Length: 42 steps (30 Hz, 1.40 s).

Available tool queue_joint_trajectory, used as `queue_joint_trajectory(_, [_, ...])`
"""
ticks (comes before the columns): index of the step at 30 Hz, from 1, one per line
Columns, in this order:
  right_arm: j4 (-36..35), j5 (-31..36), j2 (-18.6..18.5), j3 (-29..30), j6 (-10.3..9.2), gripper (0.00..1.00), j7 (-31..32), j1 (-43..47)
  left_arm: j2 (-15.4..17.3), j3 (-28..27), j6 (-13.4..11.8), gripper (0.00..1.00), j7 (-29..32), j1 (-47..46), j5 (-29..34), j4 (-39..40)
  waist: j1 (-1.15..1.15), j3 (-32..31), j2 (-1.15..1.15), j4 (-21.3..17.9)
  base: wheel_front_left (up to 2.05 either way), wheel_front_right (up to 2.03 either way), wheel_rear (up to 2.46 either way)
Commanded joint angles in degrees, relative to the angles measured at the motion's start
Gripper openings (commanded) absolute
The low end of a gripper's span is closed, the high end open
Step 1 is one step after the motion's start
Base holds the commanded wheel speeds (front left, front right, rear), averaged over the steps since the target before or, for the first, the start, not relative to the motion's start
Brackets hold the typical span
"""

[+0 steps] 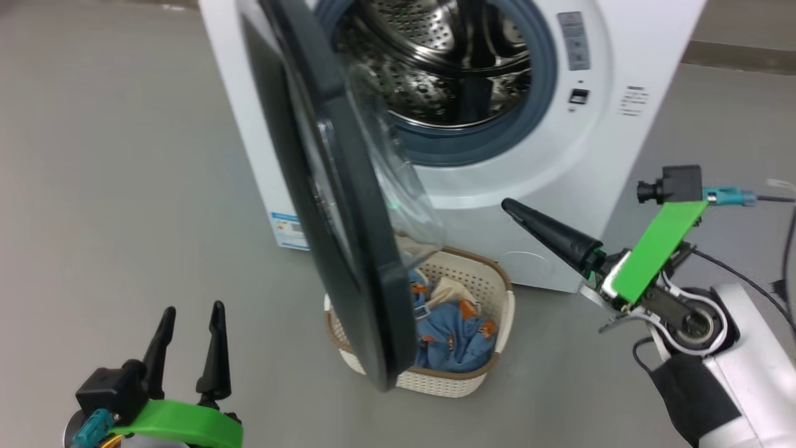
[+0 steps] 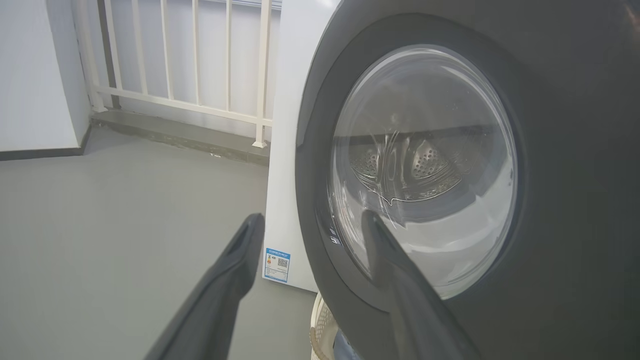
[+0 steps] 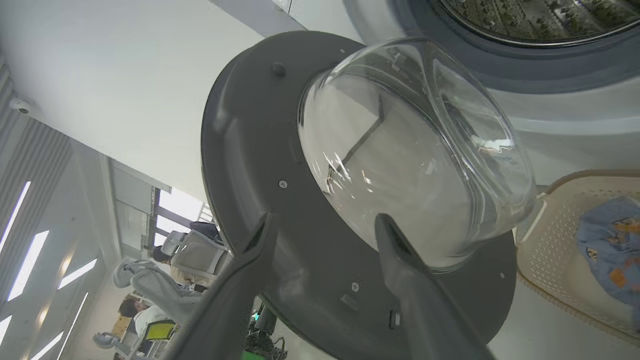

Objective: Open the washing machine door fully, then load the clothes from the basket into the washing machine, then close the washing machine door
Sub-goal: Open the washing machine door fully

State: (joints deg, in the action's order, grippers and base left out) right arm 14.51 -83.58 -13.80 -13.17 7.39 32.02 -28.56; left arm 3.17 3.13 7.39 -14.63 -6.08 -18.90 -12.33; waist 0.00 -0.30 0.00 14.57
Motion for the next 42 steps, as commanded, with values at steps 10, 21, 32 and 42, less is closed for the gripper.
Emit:
queue_joint_trajectory(10, [-10.99, 11.14, -2.76, -4.42, 0.1, 1.0, -14.95, 6.74, 0.74, -3.69, -0.03, 1.0, -0.37, -0.39, 0.99, 2.78, 0.0, 0.1, 0.0, -8.65, 0.0, 0.0, 0.0])
queue_joint_trajectory(21, [-13.88, 23.98, -7.7, -8.44, 0.1, 1.0, -32.26, 12.19, 0.31, -5.31, -0.22, 1.0, -0.37, 0.46, 1.31, 4.12, 0.0, 0.79, 0.0, -12.76, 0.0, 0.0, 0.0])
queue_joint_trajectory(32, [-5.73, 40.42, -7.46, -5.26, 0.1, 1.0, -46.0, 15.95, 0.03, -6.74, -0.27, 1.0, -0.37, 1.15, 1.8, 4.95, 0.0, 1.15, 0.0, -15.26, 0.0, 0.0, 0.0])
queue_joint_trajectory(42, [-2.29, 52.23, -2.48, 1.35, 0.1, 1.0, -46.99, 18.99, -0.15, -6.31, -0.2, 1.0, -0.37, 1.05, 1.8, 5.28, 0.0, 1.42, 0.0, -14.94, 0.0, 0.0, 0.0])
